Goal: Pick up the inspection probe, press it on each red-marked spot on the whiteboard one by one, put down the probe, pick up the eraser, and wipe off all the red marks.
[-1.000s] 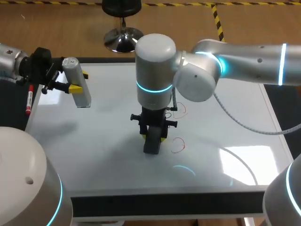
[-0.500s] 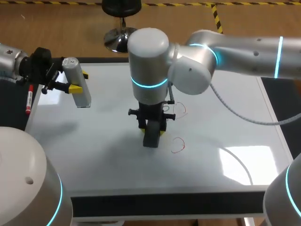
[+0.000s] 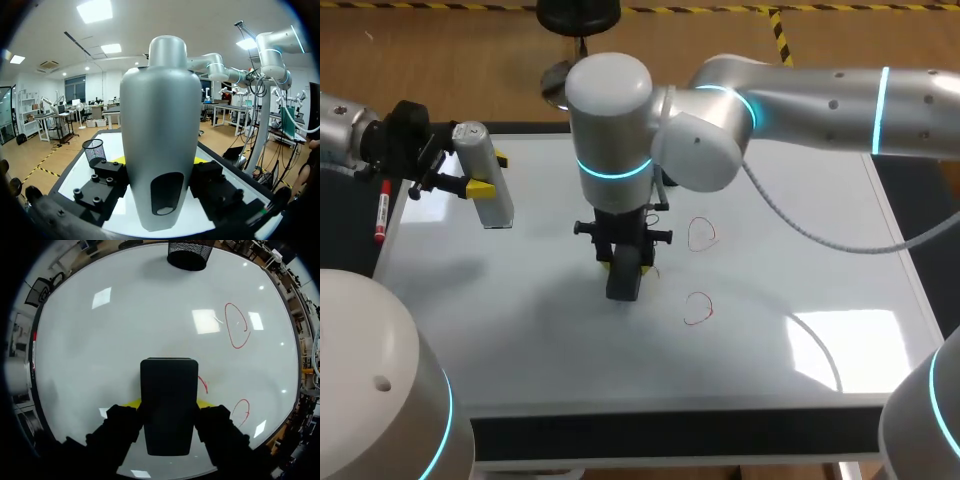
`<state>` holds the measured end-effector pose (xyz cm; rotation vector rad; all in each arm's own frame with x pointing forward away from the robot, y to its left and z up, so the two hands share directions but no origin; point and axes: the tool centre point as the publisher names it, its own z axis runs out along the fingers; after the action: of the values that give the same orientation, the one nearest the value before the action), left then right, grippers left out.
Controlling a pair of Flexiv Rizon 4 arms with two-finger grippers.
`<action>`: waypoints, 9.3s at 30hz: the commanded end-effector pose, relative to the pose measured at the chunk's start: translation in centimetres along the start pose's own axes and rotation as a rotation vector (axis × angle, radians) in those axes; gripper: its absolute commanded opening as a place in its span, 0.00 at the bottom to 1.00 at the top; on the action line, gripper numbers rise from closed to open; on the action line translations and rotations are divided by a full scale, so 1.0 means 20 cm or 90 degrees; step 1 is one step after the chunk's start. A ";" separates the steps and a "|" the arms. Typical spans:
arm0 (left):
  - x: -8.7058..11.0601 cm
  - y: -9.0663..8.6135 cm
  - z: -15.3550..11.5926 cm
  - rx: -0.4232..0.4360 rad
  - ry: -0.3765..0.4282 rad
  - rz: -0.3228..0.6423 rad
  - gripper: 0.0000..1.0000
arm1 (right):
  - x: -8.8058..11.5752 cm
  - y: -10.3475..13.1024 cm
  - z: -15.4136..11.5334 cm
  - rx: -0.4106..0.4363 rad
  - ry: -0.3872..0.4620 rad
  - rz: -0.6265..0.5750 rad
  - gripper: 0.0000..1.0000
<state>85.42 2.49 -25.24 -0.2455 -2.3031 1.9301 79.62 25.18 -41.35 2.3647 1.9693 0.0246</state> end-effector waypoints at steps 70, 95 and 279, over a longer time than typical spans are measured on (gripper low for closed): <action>0.00 0.00 0.00 0.000 0.001 0.001 0.00 | -0.31 -0.11 0.34 0.109 0.013 0.117 0.00; 0.00 0.00 0.00 0.000 0.001 0.001 0.00 | -0.36 -0.07 -0.01 0.063 -0.060 0.111 0.00; 0.54 0.10 0.21 -0.019 0.011 -0.016 0.00 | -1.43 -0.17 -0.24 -0.027 0.175 -0.020 0.00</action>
<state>74.99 1.80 -28.14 -0.2511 -2.2919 1.8669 70.91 -2.03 -35.92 2.4132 2.0913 0.4018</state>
